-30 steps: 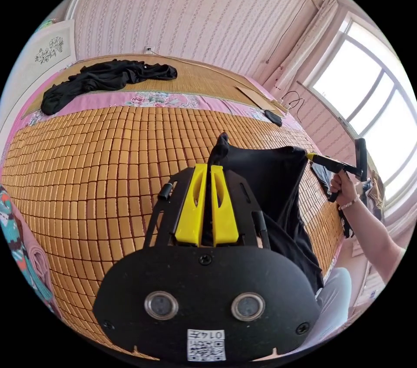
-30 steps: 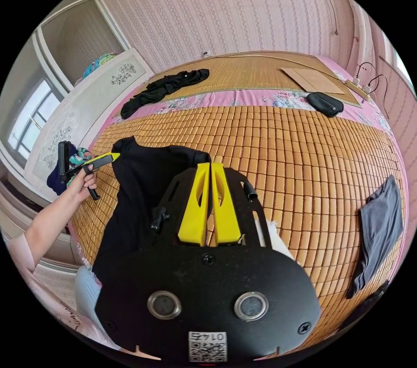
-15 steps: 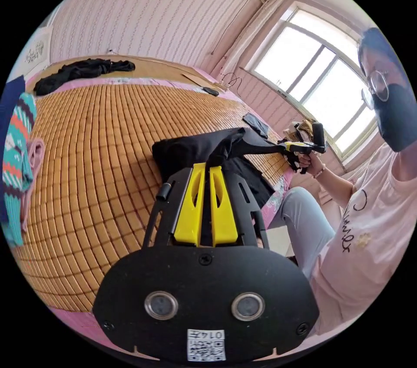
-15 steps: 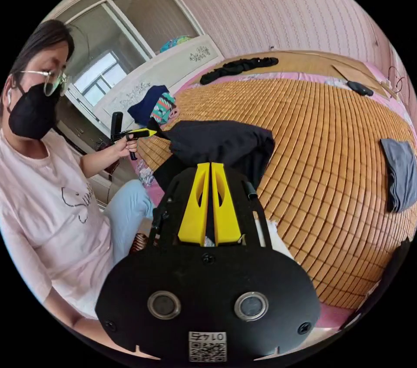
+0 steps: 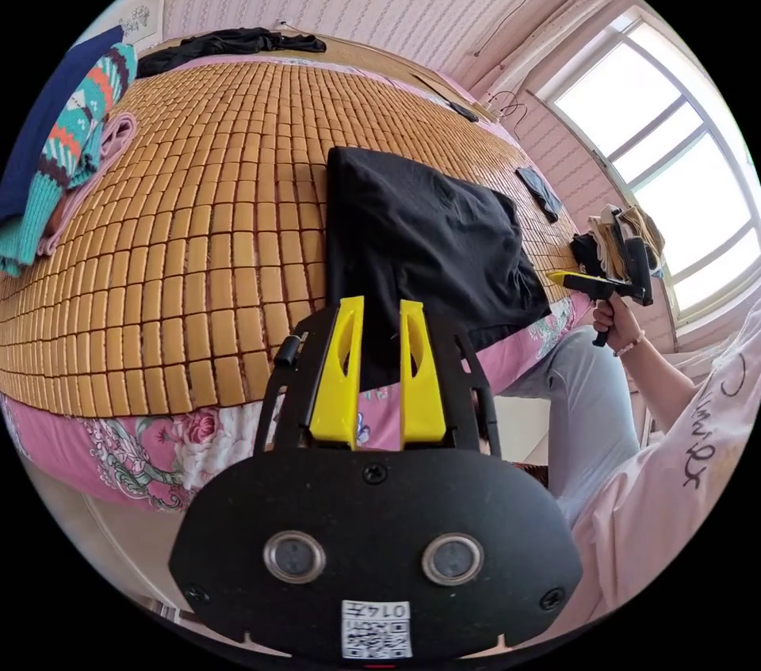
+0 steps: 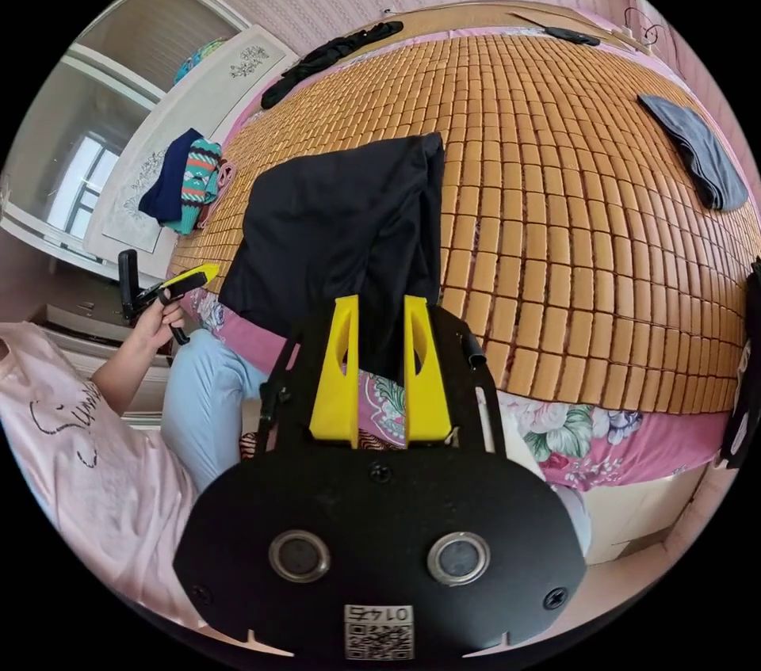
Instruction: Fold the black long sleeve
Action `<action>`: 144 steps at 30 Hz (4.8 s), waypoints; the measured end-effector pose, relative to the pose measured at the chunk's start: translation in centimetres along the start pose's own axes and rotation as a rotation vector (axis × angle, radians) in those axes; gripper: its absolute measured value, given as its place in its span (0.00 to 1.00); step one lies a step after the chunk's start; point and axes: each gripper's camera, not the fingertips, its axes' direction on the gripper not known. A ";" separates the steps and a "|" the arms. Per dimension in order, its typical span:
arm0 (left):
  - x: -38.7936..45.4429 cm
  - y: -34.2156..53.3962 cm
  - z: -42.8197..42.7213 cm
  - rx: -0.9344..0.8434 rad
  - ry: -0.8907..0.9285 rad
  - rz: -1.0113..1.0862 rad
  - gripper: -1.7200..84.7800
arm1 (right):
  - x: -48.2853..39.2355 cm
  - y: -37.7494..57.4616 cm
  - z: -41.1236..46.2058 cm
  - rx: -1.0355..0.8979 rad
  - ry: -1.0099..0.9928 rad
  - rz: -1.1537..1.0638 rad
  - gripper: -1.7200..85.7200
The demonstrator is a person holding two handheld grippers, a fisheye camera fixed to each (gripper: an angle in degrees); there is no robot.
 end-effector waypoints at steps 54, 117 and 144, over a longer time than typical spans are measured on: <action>27.2 -1.2 -1.7 -0.044 -0.112 0.256 0.01 | -51.2 -33.0 18.9 -0.280 0.364 -0.622 0.01; 38.4 -3.3 -1.4 -0.276 -0.152 0.564 0.02 | -37.1 -32.8 13.9 -0.096 -0.027 -0.544 0.01; 46.0 0.7 -0.9 -0.020 -0.074 0.696 0.04 | -0.5 -0.1 3.7 0.201 -0.380 0.085 0.09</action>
